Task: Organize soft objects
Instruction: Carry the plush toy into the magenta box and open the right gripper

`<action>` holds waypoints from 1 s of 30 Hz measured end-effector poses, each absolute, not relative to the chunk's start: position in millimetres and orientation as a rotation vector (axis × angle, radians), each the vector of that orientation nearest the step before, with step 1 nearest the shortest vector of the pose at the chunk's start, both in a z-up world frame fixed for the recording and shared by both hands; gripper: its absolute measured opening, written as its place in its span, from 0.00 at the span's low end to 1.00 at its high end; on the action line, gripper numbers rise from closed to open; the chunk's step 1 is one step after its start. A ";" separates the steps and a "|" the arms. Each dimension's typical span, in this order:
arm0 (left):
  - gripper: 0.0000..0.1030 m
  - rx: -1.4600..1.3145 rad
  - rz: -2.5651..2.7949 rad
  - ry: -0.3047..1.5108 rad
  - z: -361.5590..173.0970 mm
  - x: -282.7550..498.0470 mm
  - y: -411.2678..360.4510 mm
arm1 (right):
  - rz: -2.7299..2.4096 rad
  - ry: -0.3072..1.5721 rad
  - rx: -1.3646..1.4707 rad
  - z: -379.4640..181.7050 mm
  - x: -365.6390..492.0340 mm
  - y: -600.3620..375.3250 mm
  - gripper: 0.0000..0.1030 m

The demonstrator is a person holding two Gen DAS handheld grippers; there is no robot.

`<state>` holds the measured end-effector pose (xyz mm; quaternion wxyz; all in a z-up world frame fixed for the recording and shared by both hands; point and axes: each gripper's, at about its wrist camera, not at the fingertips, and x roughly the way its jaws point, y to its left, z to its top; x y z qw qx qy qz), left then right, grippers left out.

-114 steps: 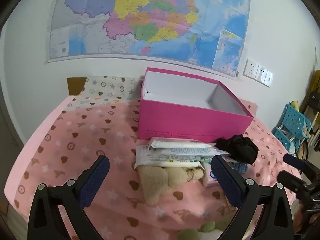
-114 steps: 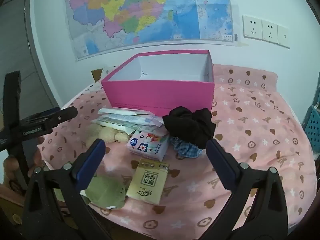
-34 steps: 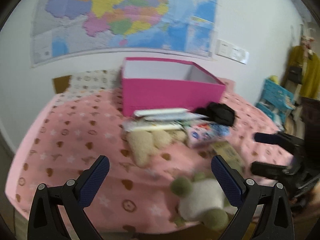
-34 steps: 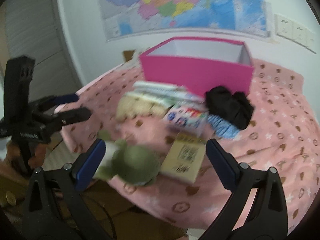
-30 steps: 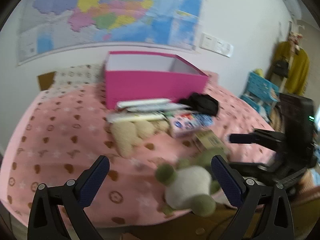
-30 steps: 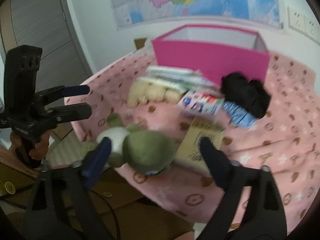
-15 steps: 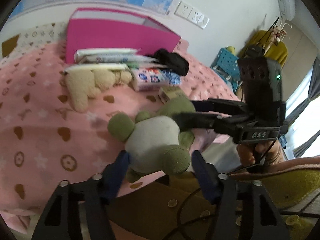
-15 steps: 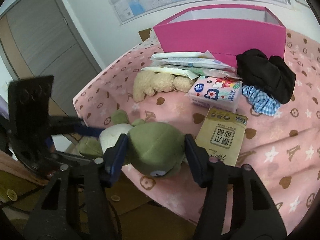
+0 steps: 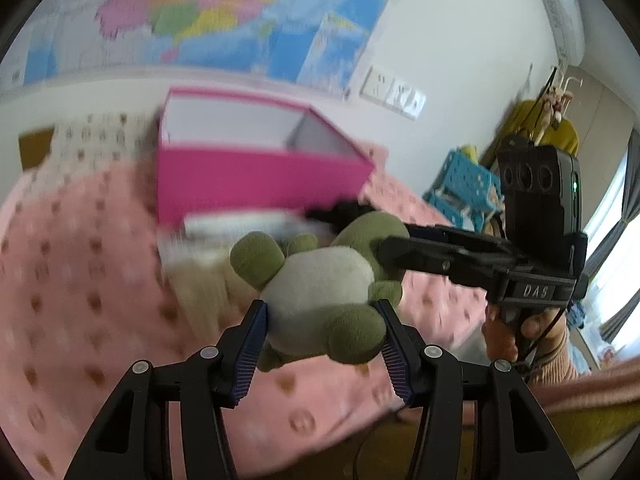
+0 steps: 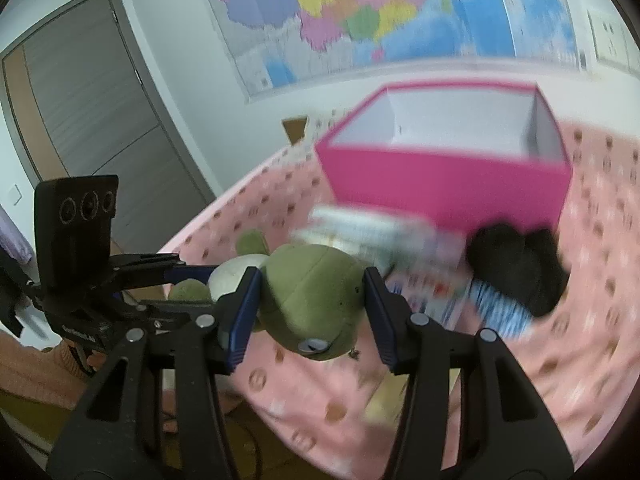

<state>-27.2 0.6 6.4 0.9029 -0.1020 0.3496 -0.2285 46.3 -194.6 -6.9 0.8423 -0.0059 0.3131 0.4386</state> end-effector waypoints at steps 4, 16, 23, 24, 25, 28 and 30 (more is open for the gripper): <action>0.53 -0.139 -0.427 0.624 40.8 0.2 3.8 | 0.917 0.587 -0.028 19.4 72.1 -178.0 0.52; 0.39 -0.090 -0.370 0.587 71.9 113.1 8.7 | 0.880 0.574 0.006 40.3 171.7 -138.3 0.39; 0.42 -0.156 -0.312 0.635 40.0 148.0 21.1 | 0.835 0.687 0.041 5.4 213.2 -138.6 0.33; 0.43 -0.173 -0.309 0.613 41.6 144.0 25.8 | 0.825 0.692 0.025 5.5 213.4 -139.1 0.33; 0.47 -0.178 -0.298 0.591 44.5 139.7 29.8 | 0.820 0.698 0.001 4.6 212.8 -137.7 0.33; 0.56 -0.178 -0.269 0.524 53.4 119.1 40.0 | 0.822 0.725 -0.038 -2.7 213.9 -133.9 0.33; 0.60 -0.163 -0.267 0.500 55.5 107.8 42.5 | 0.823 0.743 -0.036 -6.2 214.5 -135.1 0.33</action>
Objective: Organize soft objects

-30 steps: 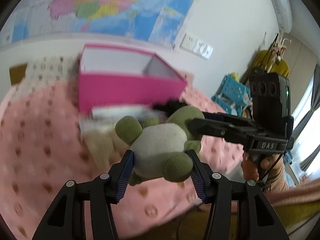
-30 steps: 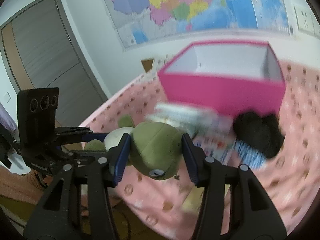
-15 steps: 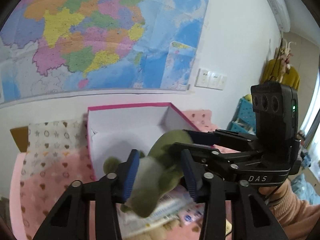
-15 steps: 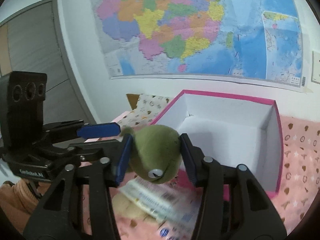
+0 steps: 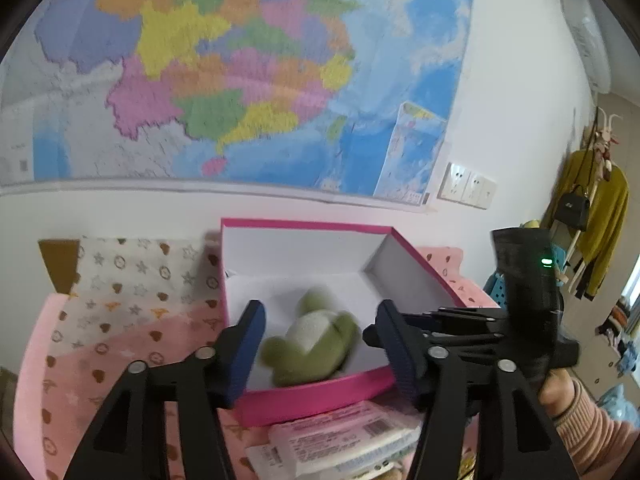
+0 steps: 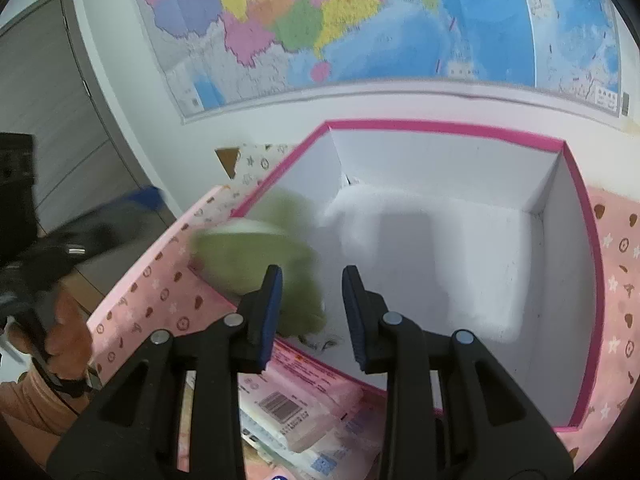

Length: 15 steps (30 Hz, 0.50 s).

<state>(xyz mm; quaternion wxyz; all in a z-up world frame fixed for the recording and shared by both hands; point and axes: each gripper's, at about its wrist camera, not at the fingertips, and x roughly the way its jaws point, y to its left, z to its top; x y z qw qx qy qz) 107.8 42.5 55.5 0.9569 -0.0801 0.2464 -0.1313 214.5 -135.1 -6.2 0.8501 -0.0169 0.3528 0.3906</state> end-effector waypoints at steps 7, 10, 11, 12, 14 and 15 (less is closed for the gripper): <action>0.60 -0.162 -0.250 0.535 46.0 100.8 46.6 | 0.797 0.715 -0.044 -1.8 202.0 -147.0 0.33; 0.60 -0.173 -0.270 0.555 38.8 97.3 42.7 | 0.801 0.714 -0.018 0.8 195.9 -158.0 0.34; 0.60 -0.175 -0.282 0.566 35.7 95.7 40.0 | 0.793 0.709 -0.015 1.9 192.8 -162.8 0.36; 0.60 -0.174 -0.284 0.570 33.8 94.0 38.0 | 0.788 0.706 -0.013 3.0 189.8 -167.2 0.39; 0.60 -0.175 -0.300 0.582 29.3 90.2 33.2 | 0.784 0.695 0.003 6.1 182.3 -177.4 0.43; 0.61 -0.176 -0.308 0.590 27.0 88.3 30.3 | 0.784 0.689 0.010 8.2 178.8 -181.6 0.46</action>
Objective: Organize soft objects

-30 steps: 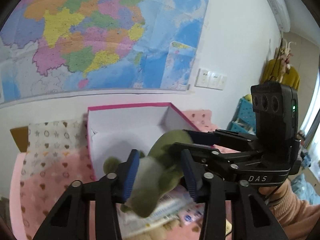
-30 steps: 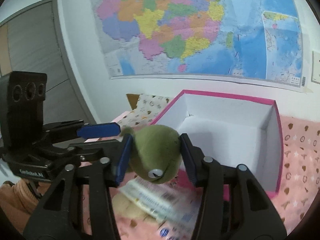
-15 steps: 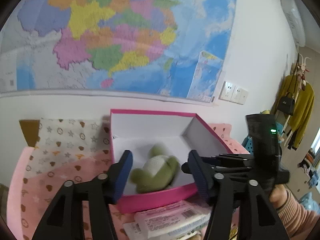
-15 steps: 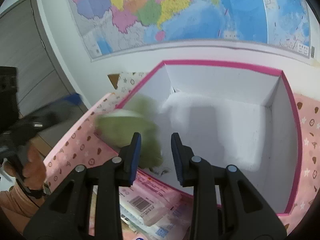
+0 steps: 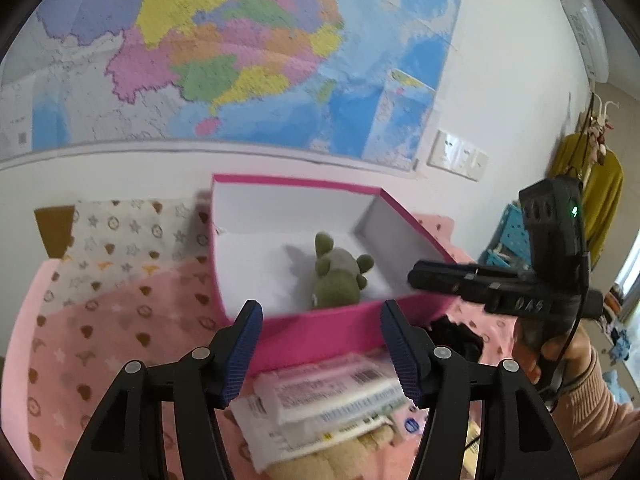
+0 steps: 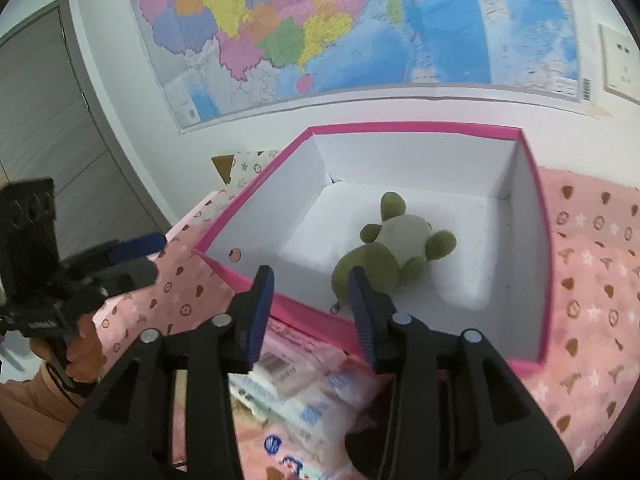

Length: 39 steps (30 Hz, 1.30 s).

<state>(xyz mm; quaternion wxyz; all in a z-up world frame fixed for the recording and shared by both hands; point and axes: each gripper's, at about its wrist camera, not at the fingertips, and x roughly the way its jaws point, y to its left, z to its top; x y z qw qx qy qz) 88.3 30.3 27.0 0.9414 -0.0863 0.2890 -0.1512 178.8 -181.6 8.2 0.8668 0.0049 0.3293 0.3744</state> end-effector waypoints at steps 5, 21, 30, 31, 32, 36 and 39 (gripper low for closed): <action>0.66 -0.184 -0.329 0.613 16.3 77.5 19.6 | 0.811 0.662 0.027 13.1 154.5 -200.0 0.59; 0.68 -0.184 -0.344 0.661 -4.8 50.3 1.7 | 0.727 0.748 0.099 -33.4 118.8 -241.7 0.60; 0.68 -0.169 -0.377 0.702 -15.8 50.8 -20.7 | 0.658 0.772 0.138 -43.6 117.9 -263.9 0.60; 0.68 -0.168 -0.371 0.703 -15.8 51.2 -20.7 | 0.671 0.771 0.142 -42.9 117.8 -262.3 0.60; 0.68 -0.168 -0.355 0.699 -15.3 51.9 -19.2 | 0.692 0.767 0.141 -41.8 116.4 -258.7 0.60; 0.68 -0.170 -0.261 0.695 -15.2 56.6 -1.0 | 0.780 0.760 0.103 -38.4 114.0 -233.2 0.60; 0.68 -0.186 -0.206 0.718 -20.6 63.9 15.2 | 0.830 0.762 0.074 -38.8 119.4 -212.4 0.60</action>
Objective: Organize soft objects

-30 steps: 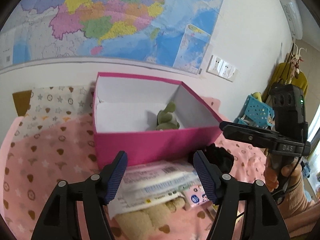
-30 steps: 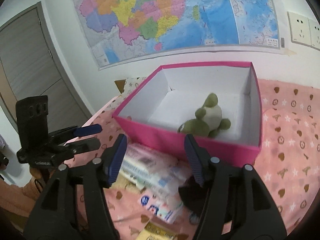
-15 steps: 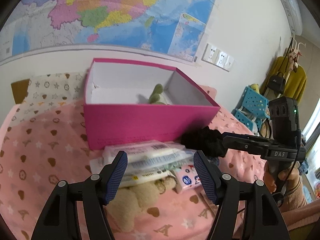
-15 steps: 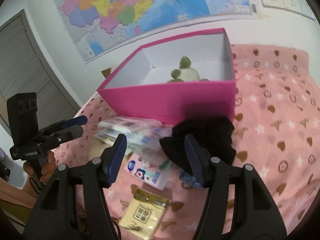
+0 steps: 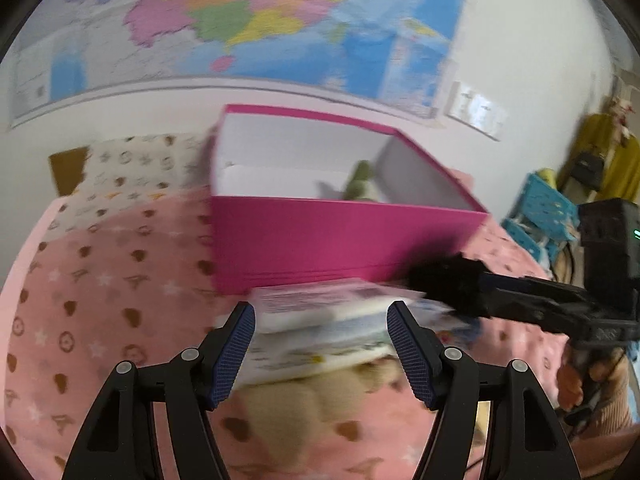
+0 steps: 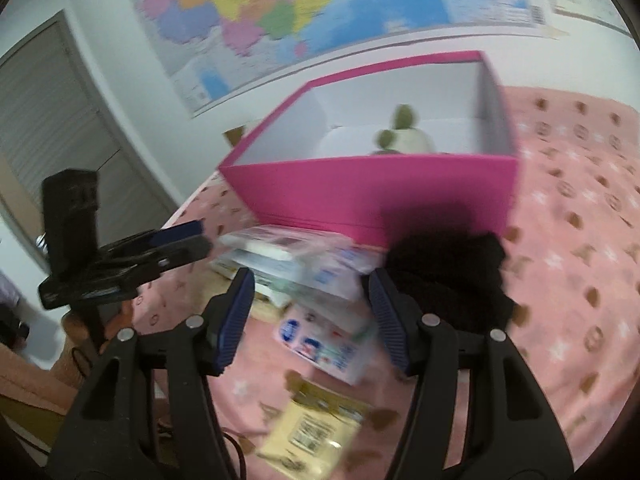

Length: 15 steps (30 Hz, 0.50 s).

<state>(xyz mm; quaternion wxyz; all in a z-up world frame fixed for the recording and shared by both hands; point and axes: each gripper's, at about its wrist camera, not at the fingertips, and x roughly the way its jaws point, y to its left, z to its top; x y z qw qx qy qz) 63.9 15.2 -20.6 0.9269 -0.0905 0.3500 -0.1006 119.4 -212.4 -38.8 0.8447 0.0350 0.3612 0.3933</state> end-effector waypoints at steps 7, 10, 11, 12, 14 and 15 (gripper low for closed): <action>0.68 -0.233 -0.247 0.793 -36.5 81.6 31.4 | 0.884 0.858 0.107 -54.8 144.6 -184.0 0.57; 0.68 -0.244 -0.278 0.811 -39.9 85.8 31.9 | 0.865 0.888 0.104 -61.0 151.3 -178.5 0.55; 0.68 -0.249 -0.285 0.817 -40.6 86.3 31.7 | 0.859 0.895 0.107 -62.5 152.6 -177.4 0.54; 0.68 -0.252 -0.292 0.822 -41.5 87.3 32.0 | 0.858 0.905 0.114 -64.7 154.8 -176.5 0.52; 0.68 -0.263 -0.316 0.839 -44.0 89.5 31.6 | 0.850 0.912 0.122 -67.3 158.4 -175.6 0.49; 0.67 -0.267 -0.331 0.848 -45.1 91.1 30.7 | 0.846 0.915 0.125 -68.2 159.3 -176.2 0.47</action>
